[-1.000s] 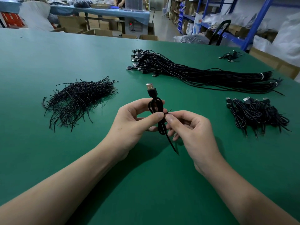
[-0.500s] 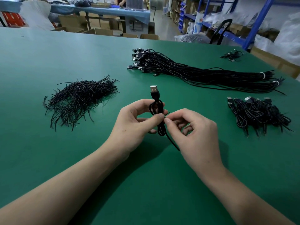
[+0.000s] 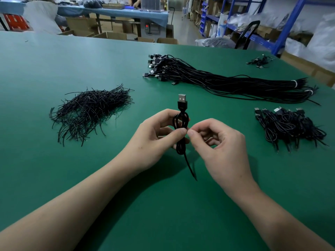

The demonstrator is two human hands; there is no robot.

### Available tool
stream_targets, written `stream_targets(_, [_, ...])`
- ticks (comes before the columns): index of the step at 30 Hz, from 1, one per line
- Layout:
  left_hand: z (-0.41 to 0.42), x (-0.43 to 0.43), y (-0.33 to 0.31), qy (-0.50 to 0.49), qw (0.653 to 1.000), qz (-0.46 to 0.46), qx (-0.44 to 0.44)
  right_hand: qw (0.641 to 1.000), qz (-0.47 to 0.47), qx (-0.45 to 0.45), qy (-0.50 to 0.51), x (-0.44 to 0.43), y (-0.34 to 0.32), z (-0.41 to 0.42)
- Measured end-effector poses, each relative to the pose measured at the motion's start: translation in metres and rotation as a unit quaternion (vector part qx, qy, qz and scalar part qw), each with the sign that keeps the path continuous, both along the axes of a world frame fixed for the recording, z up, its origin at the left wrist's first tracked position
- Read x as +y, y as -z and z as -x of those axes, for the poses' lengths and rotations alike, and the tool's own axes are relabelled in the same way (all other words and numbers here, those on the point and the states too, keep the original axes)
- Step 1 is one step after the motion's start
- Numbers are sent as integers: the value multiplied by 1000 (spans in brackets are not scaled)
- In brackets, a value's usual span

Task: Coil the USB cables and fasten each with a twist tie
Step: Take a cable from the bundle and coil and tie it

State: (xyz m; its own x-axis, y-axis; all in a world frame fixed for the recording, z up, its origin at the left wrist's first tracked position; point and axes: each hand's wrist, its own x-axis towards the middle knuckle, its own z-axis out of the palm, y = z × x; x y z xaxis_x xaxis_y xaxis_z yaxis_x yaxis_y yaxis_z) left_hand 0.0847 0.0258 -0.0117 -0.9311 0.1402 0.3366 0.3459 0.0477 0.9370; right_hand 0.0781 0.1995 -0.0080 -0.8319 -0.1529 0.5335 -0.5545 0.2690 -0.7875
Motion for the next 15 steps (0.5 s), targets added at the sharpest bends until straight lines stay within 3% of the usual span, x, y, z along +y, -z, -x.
stream_targets(5, [1,0,-2,-5,1000,-2,-5,1000,-16,18,6,2,-2,1])
stream_targets(15, [0,2,4,-10,988,-104,-114,976,-190,104,22,9,-2,10])
